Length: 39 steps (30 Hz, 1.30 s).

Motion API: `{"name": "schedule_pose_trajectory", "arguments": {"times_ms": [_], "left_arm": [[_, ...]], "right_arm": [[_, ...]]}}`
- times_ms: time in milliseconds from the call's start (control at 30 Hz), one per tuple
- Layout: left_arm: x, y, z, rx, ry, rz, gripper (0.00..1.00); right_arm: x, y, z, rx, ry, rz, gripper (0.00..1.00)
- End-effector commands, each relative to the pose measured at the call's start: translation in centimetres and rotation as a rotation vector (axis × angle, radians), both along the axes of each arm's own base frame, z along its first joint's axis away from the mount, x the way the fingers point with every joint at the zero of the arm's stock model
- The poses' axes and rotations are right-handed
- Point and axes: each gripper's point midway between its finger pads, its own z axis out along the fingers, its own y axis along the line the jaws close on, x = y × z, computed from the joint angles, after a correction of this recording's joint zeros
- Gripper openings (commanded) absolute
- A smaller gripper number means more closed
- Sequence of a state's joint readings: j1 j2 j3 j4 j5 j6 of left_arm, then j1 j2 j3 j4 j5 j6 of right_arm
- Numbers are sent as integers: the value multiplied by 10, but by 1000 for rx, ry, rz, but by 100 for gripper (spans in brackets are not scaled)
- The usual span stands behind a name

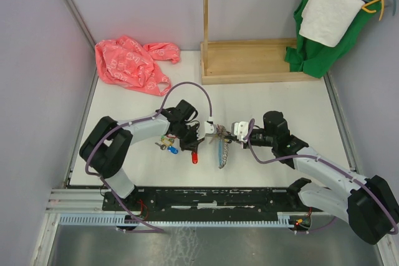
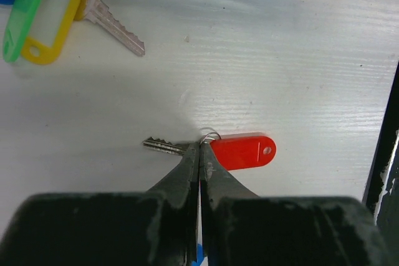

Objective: Put the keys on the keyring

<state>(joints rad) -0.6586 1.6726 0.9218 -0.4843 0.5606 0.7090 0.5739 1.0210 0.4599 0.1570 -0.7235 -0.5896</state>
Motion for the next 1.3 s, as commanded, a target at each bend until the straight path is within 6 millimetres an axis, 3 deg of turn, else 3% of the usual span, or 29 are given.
{"name": "schedule_pose_trajectory", "arguments": {"times_ms": [0, 200, 433, 633, 800, 967, 1267], "left_arm": [[3, -8, 23, -81, -82, -27, 3], [23, -6, 39, -105, -208, 81, 3], [61, -17, 56, -149, -260, 405, 3], [82, -2, 37, -34, -270, 719, 3], [83, 7, 18, 37, -249, 915, 3], [84, 7, 20, 60, -217, 981, 3], [76, -4, 26, 23, -135, 968, 25]], "right_arm": [[4, 2, 19, 41, -76, 1, 1], [7, 0, 20, 38, -84, -16, 1], [9, -1, 20, 37, -91, -30, 1], [9, 0, 21, 42, -94, -30, 1], [10, -1, 20, 40, -89, -36, 1], [10, -1, 19, 37, -86, -38, 1], [10, -1, 18, 34, -84, -39, 1]]}}
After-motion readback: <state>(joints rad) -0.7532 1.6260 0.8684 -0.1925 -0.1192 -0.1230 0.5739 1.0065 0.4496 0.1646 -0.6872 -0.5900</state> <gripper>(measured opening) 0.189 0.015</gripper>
